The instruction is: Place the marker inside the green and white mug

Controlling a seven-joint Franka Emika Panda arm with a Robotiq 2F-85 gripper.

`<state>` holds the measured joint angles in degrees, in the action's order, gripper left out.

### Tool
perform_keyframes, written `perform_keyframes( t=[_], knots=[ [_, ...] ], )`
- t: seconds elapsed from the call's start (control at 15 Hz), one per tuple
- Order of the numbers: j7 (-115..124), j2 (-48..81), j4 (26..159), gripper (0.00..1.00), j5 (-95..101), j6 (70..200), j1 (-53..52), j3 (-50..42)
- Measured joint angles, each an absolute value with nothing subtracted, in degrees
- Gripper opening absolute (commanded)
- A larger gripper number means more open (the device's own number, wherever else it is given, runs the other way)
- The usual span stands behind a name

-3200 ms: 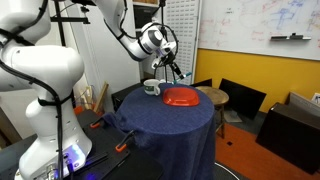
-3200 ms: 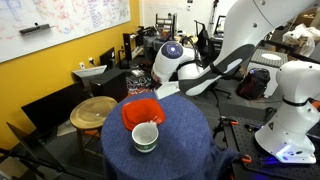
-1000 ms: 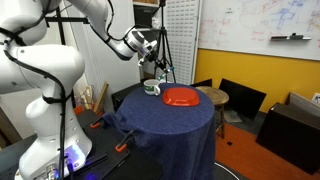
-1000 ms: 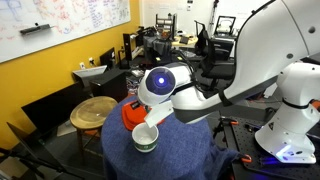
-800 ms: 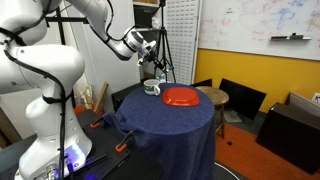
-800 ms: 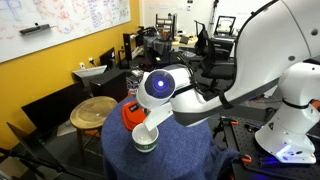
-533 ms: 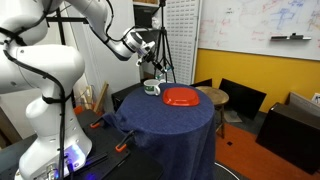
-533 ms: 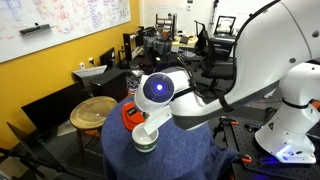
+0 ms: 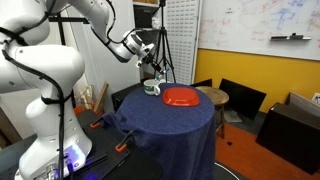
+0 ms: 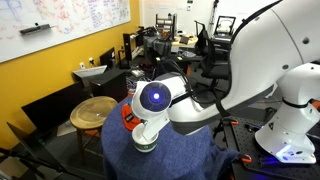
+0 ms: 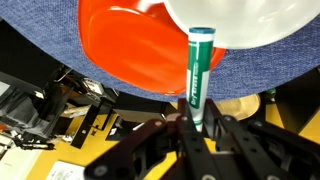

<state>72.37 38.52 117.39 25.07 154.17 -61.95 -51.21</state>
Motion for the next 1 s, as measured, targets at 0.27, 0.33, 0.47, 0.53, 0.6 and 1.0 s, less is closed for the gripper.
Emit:
perform_keyframes(
  t=[0.27,0.33,0.47,0.53,0.6,1.0],
  knots=[
    [72.38,40.22,116.60,0.05,26.94,154.33,-61.94,-50.92],
    [72.38,40.53,116.46,0.05,27.30,154.44,-61.96,-50.83],
    [72.40,41.01,116.27,0.05,28.27,154.54,-62.10,-50.69],
    [72.41,41.20,116.22,0.05,28.67,154.59,-62.22,-50.65],
    [72.41,41.34,116.21,0.05,29.00,154.63,-62.36,-50.59],
    [72.43,41.61,116.32,0.05,30.34,154.65,-63.76,-50.50]
  ],
)
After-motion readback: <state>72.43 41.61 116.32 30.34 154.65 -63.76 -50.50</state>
